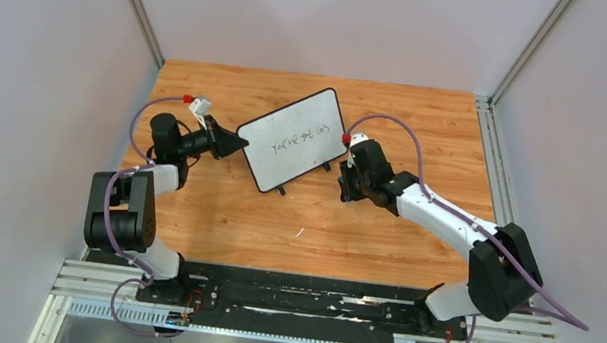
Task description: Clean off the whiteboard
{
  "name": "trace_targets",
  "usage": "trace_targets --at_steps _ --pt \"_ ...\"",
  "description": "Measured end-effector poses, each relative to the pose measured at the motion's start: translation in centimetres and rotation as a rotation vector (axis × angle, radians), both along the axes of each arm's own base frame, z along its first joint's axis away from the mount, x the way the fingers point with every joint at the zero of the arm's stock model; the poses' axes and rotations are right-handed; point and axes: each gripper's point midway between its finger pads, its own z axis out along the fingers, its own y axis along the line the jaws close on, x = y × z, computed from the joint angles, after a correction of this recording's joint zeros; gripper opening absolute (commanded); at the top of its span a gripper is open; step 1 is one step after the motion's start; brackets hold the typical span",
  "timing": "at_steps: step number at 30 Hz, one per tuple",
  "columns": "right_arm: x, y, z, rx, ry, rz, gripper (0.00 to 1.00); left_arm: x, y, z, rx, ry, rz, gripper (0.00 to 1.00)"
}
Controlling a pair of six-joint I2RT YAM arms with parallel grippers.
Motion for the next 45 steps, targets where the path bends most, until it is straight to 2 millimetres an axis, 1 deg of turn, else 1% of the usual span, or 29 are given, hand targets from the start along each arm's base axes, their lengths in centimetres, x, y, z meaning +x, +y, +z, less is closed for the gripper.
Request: trace_targets --at_steps 5,9,13,16,18,22,26,31,35,45 --pt "2.5 0.8 0.0 -0.001 -0.080 -0.012 0.01 0.0 0.0 -0.1 0.003 0.000 0.000 0.00" --pt "4.9 1.9 0.1 -0.011 -0.134 -0.013 0.01 0.2 0.0 -0.1 0.003 0.003 0.000 0.00" --pt "7.3 3.2 1.0 -0.005 -0.190 -0.006 0.01 0.2 0.1 -0.2 0.004 0.005 0.000 0.00" --pt "9.1 3.9 2.2 0.010 -0.229 -0.006 0.01 0.3 0.1 -0.3 0.005 0.010 0.000 0.00" --pt "10.1 4.0 3.1 0.022 -0.254 -0.011 0.01 0.3 0.1 -0.3 0.005 0.011 0.000 0.00" --pt "12.4 3.1 4.4 0.032 -0.301 -0.037 0.01 0.3 0.1 -0.3 0.009 0.011 -0.001 0.00" --pt "14.3 2.5 4.7 0.041 -0.322 -0.052 0.01 0.3 0.1 -0.4 0.011 0.014 -0.001 0.00" --pt "15.5 2.6 3.7 0.040 -0.315 -0.042 0.01 0.4 0.1 -0.4 0.013 0.016 -0.002 0.00" --pt "15.8 3.3 2.8 0.050 -0.306 -0.018 0.01 0.5 0.1 -0.4 0.015 0.020 -0.002 0.00" --pt "16.7 4.1 4.2 0.080 -0.362 0.004 0.01 0.4 0.2 -0.5 0.028 0.021 -0.001 0.00"
